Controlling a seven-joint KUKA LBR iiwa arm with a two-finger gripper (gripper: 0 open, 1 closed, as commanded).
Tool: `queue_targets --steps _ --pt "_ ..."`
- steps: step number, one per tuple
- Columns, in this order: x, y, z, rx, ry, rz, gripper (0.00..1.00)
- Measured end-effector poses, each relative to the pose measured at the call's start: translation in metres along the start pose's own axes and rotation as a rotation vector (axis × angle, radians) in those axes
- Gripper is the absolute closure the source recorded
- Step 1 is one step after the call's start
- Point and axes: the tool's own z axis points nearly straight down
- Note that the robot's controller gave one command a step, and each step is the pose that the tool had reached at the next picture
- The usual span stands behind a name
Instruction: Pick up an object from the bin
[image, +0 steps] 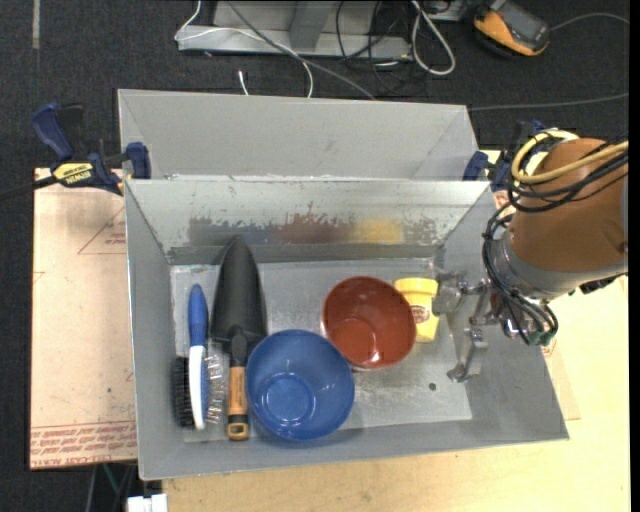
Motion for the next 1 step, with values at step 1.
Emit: queue_targets --steps 1 --pt "0.0 0.0 0.0 0.0 0.0 0.0 0.0"
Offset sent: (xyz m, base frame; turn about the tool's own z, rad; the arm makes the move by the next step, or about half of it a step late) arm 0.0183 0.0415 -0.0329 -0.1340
